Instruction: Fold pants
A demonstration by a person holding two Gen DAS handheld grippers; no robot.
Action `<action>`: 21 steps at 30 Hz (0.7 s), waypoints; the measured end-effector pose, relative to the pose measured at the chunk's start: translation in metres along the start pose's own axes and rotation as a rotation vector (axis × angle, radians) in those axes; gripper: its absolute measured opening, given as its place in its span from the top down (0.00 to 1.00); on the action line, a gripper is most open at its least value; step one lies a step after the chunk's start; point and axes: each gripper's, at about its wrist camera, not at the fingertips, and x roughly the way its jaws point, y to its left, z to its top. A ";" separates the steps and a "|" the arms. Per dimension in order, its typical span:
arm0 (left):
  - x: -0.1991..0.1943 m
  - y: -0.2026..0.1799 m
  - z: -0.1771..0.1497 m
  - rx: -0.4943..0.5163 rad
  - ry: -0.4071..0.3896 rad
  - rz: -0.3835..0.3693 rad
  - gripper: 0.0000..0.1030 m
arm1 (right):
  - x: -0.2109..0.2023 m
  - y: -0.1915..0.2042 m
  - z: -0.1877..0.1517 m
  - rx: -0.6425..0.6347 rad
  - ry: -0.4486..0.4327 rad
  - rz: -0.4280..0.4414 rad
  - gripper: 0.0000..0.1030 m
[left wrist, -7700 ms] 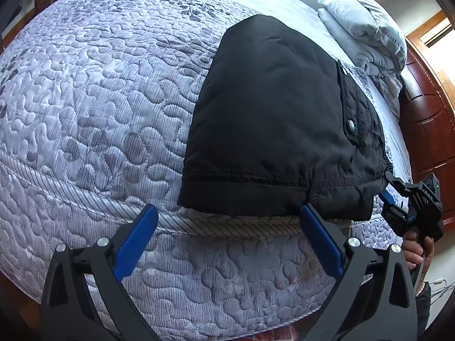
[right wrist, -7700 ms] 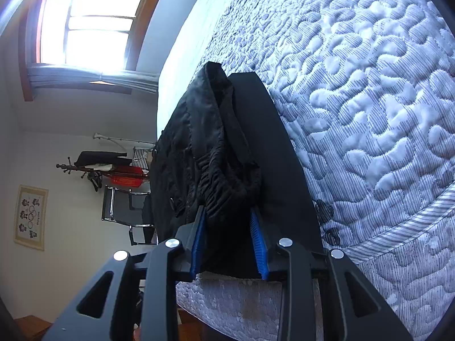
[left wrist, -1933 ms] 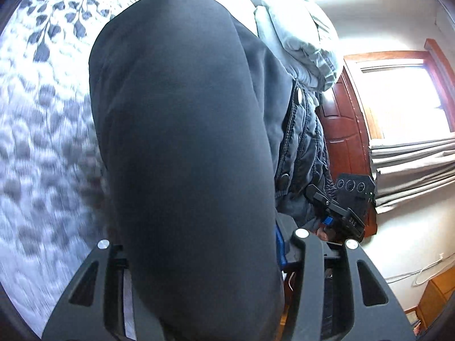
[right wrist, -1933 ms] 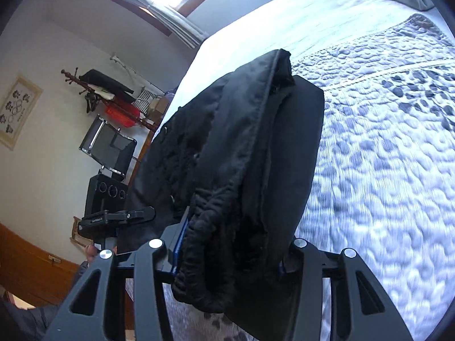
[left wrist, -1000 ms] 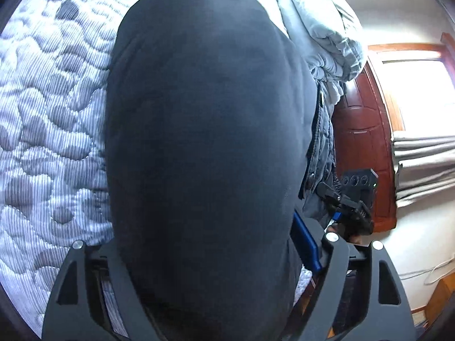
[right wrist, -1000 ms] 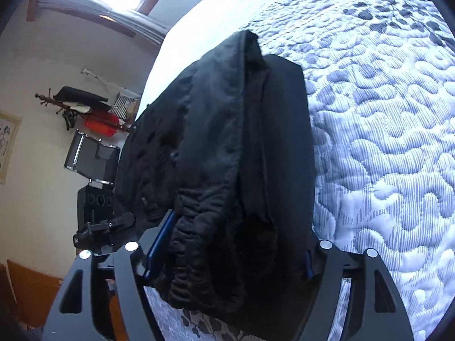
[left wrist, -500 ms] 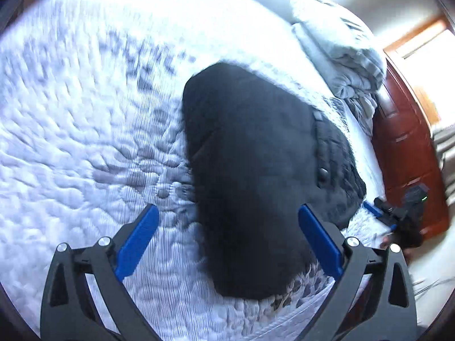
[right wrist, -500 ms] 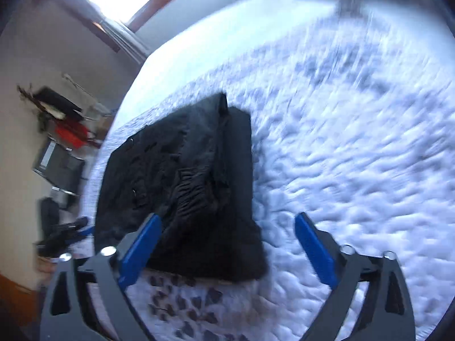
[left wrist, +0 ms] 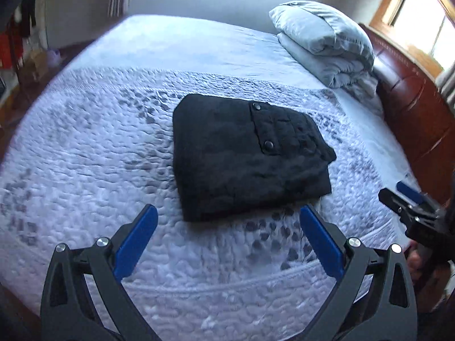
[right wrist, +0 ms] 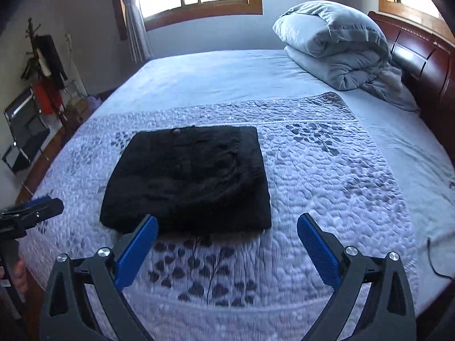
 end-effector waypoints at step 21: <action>-0.109 -0.060 -0.051 0.177 -0.106 0.184 0.03 | -0.082 0.011 -0.034 0.082 0.010 -0.084 0.04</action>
